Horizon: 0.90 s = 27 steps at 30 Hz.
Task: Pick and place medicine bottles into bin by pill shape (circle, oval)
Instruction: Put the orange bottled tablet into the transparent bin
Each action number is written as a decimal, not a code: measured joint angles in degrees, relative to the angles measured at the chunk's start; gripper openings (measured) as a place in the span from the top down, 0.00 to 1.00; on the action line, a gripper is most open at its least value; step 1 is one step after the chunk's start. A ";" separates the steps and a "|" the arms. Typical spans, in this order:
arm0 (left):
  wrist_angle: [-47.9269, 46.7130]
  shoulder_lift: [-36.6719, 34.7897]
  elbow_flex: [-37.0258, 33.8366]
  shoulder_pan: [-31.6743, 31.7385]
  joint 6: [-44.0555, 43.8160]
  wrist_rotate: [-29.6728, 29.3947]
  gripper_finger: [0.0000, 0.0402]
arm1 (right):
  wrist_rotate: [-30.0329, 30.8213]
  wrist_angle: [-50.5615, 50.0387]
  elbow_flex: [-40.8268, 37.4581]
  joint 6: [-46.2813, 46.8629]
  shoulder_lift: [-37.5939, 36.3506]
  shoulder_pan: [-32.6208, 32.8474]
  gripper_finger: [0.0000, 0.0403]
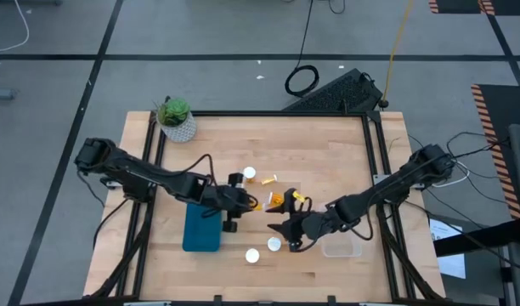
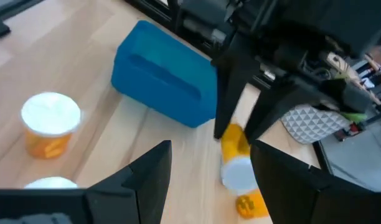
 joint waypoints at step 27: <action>4.21 -0.47 0.11 -1.77 2.44 2.99 0.72 | -4.50 1.29 1.03 -1.33 1.30 -2.73 0.57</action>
